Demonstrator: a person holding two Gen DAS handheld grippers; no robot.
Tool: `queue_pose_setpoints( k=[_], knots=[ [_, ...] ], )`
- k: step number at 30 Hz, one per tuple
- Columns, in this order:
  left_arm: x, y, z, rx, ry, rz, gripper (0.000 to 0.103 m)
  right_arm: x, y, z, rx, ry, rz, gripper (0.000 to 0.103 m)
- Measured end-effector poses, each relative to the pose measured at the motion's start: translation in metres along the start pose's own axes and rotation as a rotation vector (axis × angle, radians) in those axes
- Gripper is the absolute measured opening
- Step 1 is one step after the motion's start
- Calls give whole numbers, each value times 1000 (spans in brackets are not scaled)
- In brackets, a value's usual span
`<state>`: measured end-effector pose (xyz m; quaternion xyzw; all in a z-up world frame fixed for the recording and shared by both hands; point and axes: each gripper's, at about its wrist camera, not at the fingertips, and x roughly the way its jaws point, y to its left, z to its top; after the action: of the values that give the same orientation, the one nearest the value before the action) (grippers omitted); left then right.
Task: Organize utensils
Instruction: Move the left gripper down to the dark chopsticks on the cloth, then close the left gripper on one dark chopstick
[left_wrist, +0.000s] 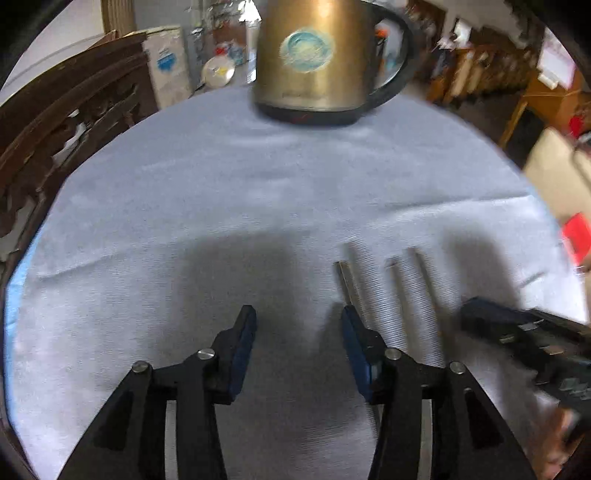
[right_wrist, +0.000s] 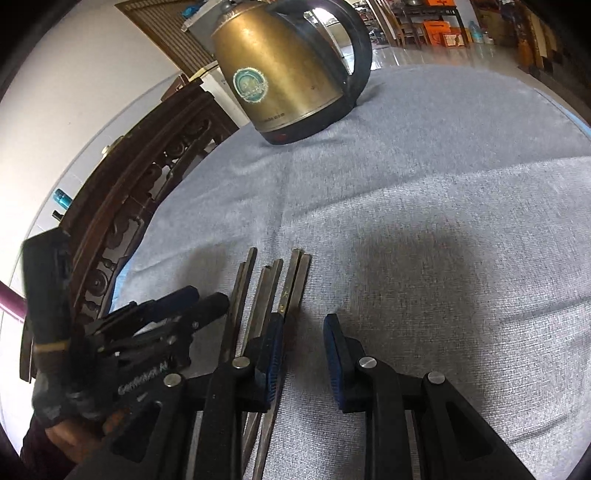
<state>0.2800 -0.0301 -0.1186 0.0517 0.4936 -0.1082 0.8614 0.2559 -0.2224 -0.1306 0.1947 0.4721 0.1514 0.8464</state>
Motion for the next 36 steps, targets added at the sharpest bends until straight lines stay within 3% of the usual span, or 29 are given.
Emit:
queue_pose_setpoints(
  k=[1, 5, 10, 15, 19, 20, 26, 29, 32, 36],
  knots=[
    [1, 2, 1, 10, 1, 12, 48, 1, 1, 1, -4, 2, 1, 26],
    [-1, 12, -1, -73, 3, -56, 48, 10, 7, 5, -28, 4, -40, 26],
    [-6, -1, 2, -53, -25, -86, 48, 20, 24, 13, -98, 20, -107, 30],
    [4, -15, 3, 16, 4, -12, 51, 25, 43, 10, -248, 30, -262, 31],
    [6, -6, 2, 14, 23, 19, 54, 10, 22, 8, -191, 6, -308, 31],
    [9, -2, 0, 19, 47, 38, 55, 4, 11, 9, -150, -2, -310, 30],
    [1, 10, 0, -39, 38, -20, 55, -29, -32, 19, 48, -55, -184, 31],
    [-2, -2, 8, -24, 11, -41, 55, -36, -36, 20, 81, -63, -160, 31],
    [5, -16, 9, 42, 31, 9, 55, -31, -33, 25, 69, -26, -143, 30],
    [-2, -14, 4, 55, 13, 16, 57, -20, -34, 24, 84, 4, -171, 29]
  ],
)
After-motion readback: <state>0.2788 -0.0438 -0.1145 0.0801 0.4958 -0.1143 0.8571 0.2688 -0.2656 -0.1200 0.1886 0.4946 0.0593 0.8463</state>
